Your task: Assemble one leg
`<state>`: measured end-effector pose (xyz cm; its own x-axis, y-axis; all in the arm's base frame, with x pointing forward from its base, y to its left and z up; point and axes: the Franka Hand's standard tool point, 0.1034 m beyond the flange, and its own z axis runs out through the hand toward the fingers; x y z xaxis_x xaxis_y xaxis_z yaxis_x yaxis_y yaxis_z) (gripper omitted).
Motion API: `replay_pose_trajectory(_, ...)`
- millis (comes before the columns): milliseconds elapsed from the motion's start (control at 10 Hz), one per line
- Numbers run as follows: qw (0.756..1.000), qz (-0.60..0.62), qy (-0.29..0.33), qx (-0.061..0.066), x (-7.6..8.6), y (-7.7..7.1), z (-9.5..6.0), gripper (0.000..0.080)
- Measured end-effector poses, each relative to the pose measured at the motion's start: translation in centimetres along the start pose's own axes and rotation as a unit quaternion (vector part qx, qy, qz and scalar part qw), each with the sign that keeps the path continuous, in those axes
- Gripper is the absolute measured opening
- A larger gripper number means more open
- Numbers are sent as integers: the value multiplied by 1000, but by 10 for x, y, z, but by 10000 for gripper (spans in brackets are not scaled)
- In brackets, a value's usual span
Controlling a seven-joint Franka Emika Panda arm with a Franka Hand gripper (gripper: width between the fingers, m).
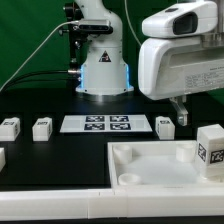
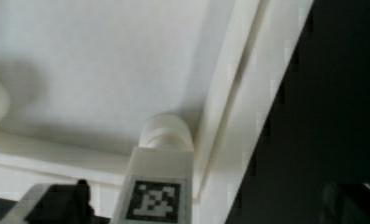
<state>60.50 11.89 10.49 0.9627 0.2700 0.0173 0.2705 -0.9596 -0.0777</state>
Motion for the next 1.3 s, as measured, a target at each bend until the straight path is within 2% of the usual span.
replay_pose_trajectory(300,1000,7,-2,-1,8,11,-3,649)
replay_pose_trajectory(600,1000,15,-1,-1,17,23,4,649)
replay_pose_trajectory(800,1000,20,-1,0,21,23,9,649)
replay_pose_trajectory(1300,999,34,-7,1,22,21,9,649)
